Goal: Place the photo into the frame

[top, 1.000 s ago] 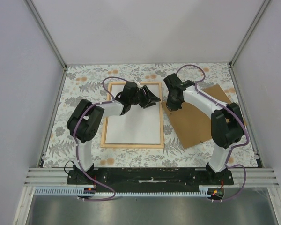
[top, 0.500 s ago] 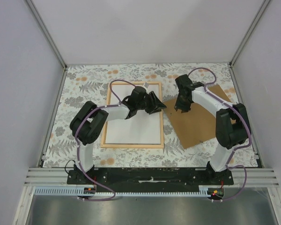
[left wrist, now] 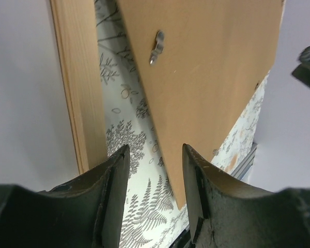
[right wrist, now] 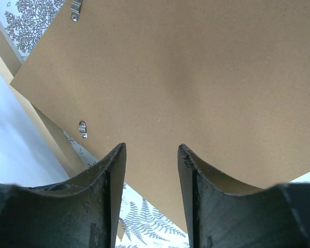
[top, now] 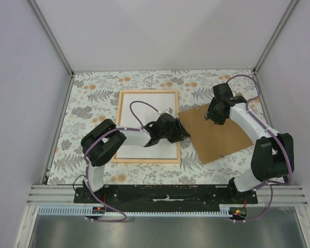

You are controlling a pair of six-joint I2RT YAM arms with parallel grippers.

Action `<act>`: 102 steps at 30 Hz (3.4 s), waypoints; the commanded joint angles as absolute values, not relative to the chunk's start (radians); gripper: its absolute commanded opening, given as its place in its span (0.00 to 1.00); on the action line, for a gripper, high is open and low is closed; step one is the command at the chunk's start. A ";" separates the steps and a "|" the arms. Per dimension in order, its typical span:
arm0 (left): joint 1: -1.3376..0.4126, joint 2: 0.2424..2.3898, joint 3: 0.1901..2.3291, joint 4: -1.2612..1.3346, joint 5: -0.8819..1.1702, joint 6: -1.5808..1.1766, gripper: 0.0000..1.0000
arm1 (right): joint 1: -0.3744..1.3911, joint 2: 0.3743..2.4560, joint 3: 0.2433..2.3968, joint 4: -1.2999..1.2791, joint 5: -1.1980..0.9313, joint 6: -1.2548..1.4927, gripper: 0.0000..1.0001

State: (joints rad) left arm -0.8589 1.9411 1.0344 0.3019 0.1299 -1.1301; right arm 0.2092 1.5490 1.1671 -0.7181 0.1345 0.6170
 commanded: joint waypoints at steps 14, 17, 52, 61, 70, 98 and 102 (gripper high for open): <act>-0.996 1.925 1.005 0.411 -0.048 -1.272 0.52 | 0.037 1.439 1.091 -0.617 0.117 0.574 0.85; -1.000 1.940 1.014 0.411 -0.054 -1.278 0.52 | 0.006 1.459 1.092 -0.589 0.095 0.578 0.88; -0.996 2.036 1.095 0.382 0.044 -1.261 0.52 | -0.290 2.022 1.638 -0.606 0.187 0.597 0.98; -0.991 2.036 1.091 0.368 0.078 -1.235 0.52 | -0.304 2.092 1.724 -0.663 0.265 0.539 0.97; -0.986 2.022 1.081 0.356 0.097 -1.221 0.52 | -0.318 2.155 1.772 -0.686 0.282 0.474 0.98; -0.988 2.089 1.009 0.650 0.040 -1.384 0.41 | -0.328 2.252 1.810 -0.750 0.160 0.434 0.96; -0.986 2.077 0.986 0.704 0.022 -1.394 0.30 | -0.328 2.246 1.806 -0.750 0.156 0.436 0.96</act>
State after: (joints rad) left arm -0.9878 2.0808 1.0039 0.5827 0.0700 -1.3499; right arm -0.3252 2.2288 1.7805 -0.7357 0.1768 0.4469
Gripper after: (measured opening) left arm 0.354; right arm 0.963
